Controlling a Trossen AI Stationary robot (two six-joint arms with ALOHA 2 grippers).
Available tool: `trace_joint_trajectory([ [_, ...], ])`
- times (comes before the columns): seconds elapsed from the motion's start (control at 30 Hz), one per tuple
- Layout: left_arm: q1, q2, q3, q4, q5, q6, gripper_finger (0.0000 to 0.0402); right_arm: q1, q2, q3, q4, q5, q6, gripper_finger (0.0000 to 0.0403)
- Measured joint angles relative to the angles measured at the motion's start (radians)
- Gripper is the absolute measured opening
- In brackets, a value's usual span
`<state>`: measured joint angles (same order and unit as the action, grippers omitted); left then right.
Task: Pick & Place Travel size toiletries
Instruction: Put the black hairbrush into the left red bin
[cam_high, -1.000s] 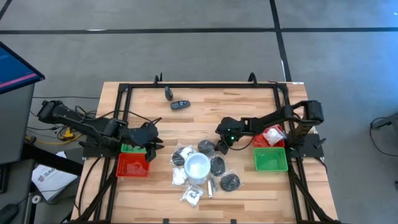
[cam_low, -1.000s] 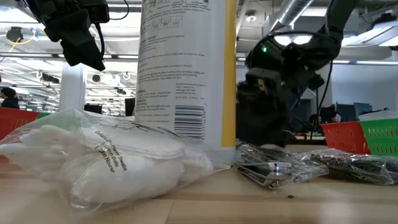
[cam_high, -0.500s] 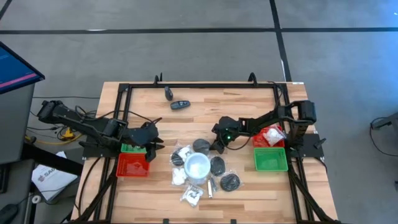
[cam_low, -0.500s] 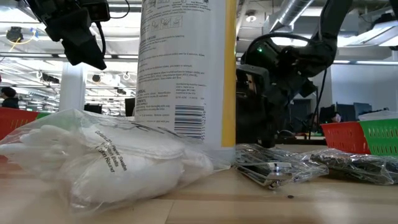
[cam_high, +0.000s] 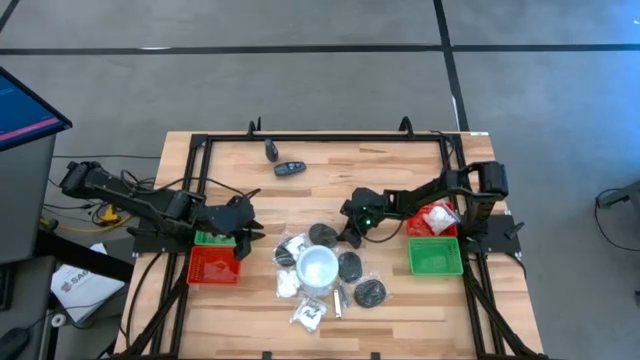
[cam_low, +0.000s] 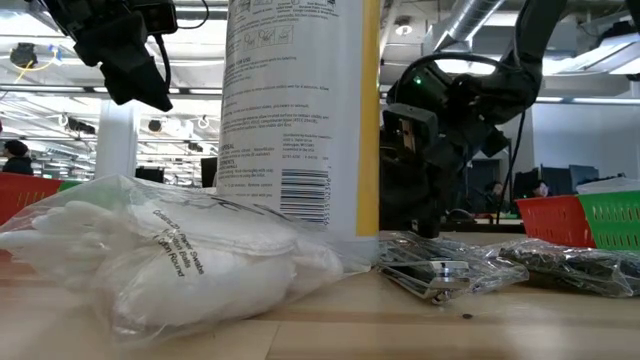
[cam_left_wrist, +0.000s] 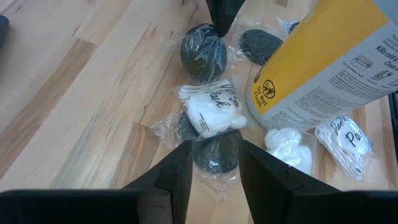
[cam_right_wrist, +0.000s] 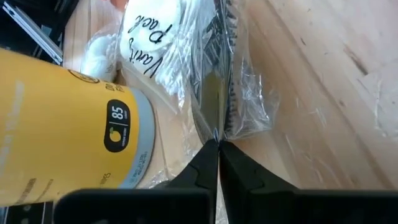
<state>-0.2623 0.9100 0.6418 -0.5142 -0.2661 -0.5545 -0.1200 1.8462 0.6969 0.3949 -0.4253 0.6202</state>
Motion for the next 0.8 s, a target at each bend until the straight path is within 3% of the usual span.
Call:
trace_joint_trajectory([
  [0.37, 0.0, 0.0, 0.0, 0.025, -0.007, 0.0, 0.0121, -0.014, -0.169, -0.003, -0.063, 0.011, -0.083, 0.0001],
  [0.8, 0.0, 0.0, 0.0, 0.132, -0.132, 0.001, 0.0121, -0.034, -0.324, 0.0, -0.059, 0.016, -0.191, 0.0],
])
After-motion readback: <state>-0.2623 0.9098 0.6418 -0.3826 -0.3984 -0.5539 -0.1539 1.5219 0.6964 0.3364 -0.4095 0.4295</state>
